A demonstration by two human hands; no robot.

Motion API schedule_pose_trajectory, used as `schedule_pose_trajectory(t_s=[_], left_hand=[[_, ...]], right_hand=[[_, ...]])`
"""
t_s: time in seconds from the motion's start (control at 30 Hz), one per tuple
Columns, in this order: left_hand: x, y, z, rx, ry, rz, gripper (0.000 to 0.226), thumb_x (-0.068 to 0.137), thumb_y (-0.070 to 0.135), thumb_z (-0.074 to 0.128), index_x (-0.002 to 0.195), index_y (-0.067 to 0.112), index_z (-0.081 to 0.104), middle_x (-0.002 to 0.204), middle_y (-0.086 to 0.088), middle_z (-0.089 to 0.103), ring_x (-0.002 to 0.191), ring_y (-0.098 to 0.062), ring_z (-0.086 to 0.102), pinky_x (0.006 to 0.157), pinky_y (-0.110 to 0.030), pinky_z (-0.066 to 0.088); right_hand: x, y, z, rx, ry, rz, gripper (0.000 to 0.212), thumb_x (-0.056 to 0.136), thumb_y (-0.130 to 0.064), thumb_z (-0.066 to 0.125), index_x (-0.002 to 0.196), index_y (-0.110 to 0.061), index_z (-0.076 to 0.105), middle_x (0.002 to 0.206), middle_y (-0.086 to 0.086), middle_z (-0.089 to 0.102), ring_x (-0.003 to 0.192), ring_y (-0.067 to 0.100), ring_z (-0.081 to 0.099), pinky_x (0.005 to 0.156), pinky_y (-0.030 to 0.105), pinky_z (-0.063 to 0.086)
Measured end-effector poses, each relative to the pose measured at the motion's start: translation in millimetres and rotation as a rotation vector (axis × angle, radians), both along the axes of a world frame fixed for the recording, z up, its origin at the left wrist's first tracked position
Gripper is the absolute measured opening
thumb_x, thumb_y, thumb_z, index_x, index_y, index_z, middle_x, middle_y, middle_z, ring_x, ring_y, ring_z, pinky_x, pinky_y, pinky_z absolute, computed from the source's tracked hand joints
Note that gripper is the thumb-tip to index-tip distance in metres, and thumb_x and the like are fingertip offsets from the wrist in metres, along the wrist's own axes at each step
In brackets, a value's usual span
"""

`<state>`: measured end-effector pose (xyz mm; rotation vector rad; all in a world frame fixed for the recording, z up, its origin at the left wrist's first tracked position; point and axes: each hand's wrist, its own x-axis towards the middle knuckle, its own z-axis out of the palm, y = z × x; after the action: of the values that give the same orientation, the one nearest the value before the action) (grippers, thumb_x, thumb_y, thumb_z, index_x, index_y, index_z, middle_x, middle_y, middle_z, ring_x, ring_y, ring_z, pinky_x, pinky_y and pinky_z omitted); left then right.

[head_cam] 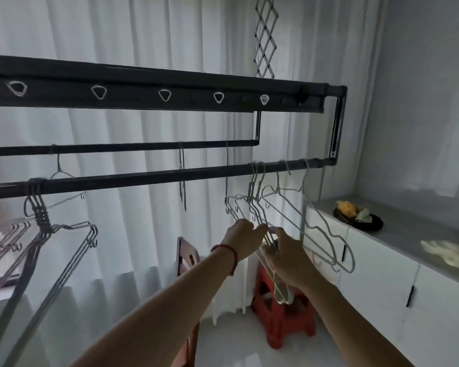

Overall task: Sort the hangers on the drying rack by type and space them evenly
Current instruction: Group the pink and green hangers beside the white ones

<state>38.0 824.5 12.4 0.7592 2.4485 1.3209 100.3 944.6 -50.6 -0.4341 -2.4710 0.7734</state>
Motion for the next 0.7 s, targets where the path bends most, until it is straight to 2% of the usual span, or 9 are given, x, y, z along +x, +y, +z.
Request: schedule_pose_trajectory(t_s=[0.07,0.2,0.27,0.33,0.47,0.53,0.63,0.67,0.7], left_hand=[[-5.3,19.5,-11.6,0.152,-0.138,0.057,0.038,0.085,0.043,0.057,0.09,0.008,0.068,0.081,-0.007,0.068,0.083,-0.03,0.07,0.081,-0.051,0.06],[-9.3,19.9,-22.2,0.349,-0.159,0.177,0.017,0.093,0.024,0.059,0.086,0.013,0.07,0.086,-0.01,0.074,0.083,-0.028,0.073,0.082,-0.047,0.06],[-12.8,9.1,-28.4,0.401,-0.152,0.213,0.013,0.092,0.015,0.06,0.086,0.011,0.071,0.083,-0.01,0.075,0.076,-0.026,0.074,0.076,-0.044,0.062],[-17.3,-4.5,-34.3,0.42,-0.097,0.241,0.01,0.091,0.014,0.062,0.086,0.012,0.071,0.081,-0.009,0.075,0.075,-0.026,0.073,0.075,-0.044,0.062],[-22.2,-42.7,-39.7,0.451,-0.041,0.335,0.013,0.091,0.017,0.063,0.082,0.01,0.07,0.073,-0.01,0.071,0.069,-0.026,0.068,0.073,-0.048,0.059],[-22.0,-68.3,-41.0,0.478,-0.038,0.406,0.016,0.09,0.018,0.062,0.078,0.01,0.07,0.073,-0.016,0.071,0.064,-0.026,0.067,0.068,-0.049,0.058],[-13.9,-109.6,-38.5,0.475,-0.007,0.472,0.012,0.091,0.016,0.058,0.085,0.011,0.068,0.07,-0.006,0.067,0.064,-0.015,0.064,0.062,-0.035,0.054],[-9.8,-124.1,-36.0,0.449,0.017,0.504,0.012,0.092,0.017,0.057,0.098,0.012,0.067,0.079,0.001,0.067,0.074,-0.014,0.065,0.069,-0.032,0.053],[-6.0,-139.6,-33.3,0.395,0.062,0.548,0.023,0.092,0.02,0.057,0.114,0.015,0.063,0.094,0.003,0.067,0.09,-0.015,0.065,0.082,-0.034,0.054]], right_hand=[[-0.9,4.4,-6.3,-0.155,0.09,0.158,0.033,0.097,-0.029,0.059,0.129,-0.025,0.052,0.081,-0.006,0.069,0.069,0.004,0.066,0.067,0.024,0.053],[-2.4,-1.6,-11.2,-0.335,0.159,0.319,0.026,0.094,-0.036,0.061,0.119,-0.034,0.055,0.096,-0.004,0.074,0.08,0.008,0.072,0.074,0.039,0.059],[-0.6,-11.7,-7.5,-0.373,0.143,0.359,0.026,0.096,-0.033,0.061,0.122,-0.031,0.054,0.097,-0.002,0.073,0.07,0.004,0.071,0.066,0.031,0.059],[0.0,-25.7,-4.5,-0.388,0.122,0.404,0.027,0.099,-0.029,0.058,0.125,-0.025,0.052,0.095,0.001,0.07,0.051,0.001,0.063,0.049,0.02,0.049],[-5.9,-59.5,1.1,-0.458,0.134,0.501,0.022,0.101,-0.028,0.055,0.123,-0.027,0.054,0.09,0.0,0.072,0.044,0.006,0.06,0.043,0.024,0.047],[-16.4,-82.6,2.7,-0.482,0.134,0.522,0.02,0.099,-0.028,0.057,0.12,-0.029,0.058,0.088,-0.004,0.073,0.052,0.01,0.065,0.05,0.033,0.055],[-33.7,-126.1,-0.3,-0.474,0.15,0.515,0.023,0.096,-0.02,0.058,0.111,-0.037,0.061,0.093,-0.007,0.074,0.08,0.005,0.071,0.087,0.038,0.058],[-37.5,-142.7,-1.5,-0.462,0.15,0.522,0.025,0.096,-0.018,0.057,0.11,-0.038,0.061,0.091,-0.008,0.074,0.083,0.003,0.071,0.089,0.037,0.056],[-42.2,-160.0,-3.8,-0.461,0.15,0.532,0.024,0.095,-0.017,0.057,0.111,-0.036,0.06,0.089,-0.009,0.074,0.08,0.003,0.07,0.081,0.038,0.058]])
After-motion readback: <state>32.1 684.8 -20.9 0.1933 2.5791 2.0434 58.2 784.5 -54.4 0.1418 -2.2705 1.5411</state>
